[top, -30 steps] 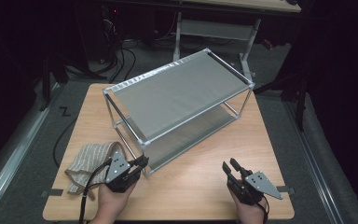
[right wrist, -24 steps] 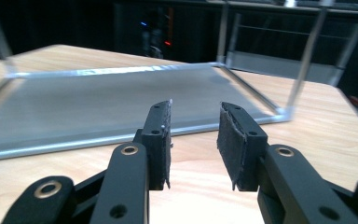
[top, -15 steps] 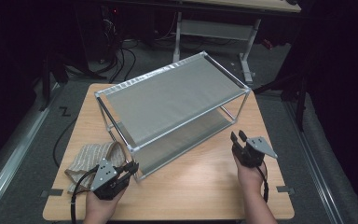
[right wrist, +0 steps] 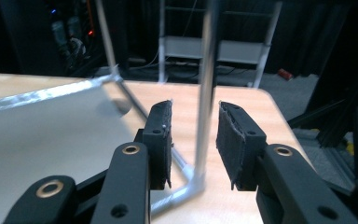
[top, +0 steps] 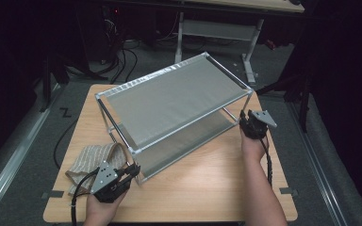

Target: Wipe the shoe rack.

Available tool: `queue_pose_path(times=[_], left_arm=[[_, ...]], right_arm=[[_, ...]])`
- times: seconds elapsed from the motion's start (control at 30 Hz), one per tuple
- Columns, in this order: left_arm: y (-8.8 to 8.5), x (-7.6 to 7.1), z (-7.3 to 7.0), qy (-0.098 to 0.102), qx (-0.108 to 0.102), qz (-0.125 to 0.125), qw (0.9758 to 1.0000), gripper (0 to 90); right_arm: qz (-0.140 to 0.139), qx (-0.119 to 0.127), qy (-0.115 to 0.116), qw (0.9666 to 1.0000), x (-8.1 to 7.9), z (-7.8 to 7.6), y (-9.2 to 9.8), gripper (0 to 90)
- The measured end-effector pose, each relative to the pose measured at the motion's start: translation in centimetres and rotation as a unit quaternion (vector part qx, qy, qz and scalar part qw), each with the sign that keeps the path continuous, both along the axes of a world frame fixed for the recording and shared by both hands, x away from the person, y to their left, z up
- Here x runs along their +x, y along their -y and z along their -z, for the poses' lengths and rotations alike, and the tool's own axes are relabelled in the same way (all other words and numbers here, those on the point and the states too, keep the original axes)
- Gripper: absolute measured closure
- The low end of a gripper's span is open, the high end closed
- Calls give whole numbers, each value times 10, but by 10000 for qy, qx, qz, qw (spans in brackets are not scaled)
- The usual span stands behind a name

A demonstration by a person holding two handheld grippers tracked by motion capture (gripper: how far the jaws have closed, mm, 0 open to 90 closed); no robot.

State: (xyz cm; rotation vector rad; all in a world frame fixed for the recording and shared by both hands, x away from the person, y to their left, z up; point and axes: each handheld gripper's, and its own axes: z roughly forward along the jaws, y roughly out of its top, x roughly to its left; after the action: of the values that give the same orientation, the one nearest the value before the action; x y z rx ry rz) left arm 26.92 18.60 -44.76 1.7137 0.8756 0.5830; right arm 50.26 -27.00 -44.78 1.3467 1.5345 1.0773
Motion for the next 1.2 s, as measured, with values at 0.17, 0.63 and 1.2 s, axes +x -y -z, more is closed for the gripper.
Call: queue_pose_path(times=[0.17, 0.63, 1.2], left_arm=[[-1, 1, 0, -33, -13, 37, 10000, 803], [-11, 7, 1, 17, -41, -268, 9996, 803], [-35, 72, 0, -73, -110, -1263, 9919, 796]], right_arm=[[35, -53, 30, 10000, 22, -5, 0, 668], [48, -171, -25, 9998, 11, -11, 8, 815], [-30, -55, 207, 9998, -87, -5, 35, 814]])
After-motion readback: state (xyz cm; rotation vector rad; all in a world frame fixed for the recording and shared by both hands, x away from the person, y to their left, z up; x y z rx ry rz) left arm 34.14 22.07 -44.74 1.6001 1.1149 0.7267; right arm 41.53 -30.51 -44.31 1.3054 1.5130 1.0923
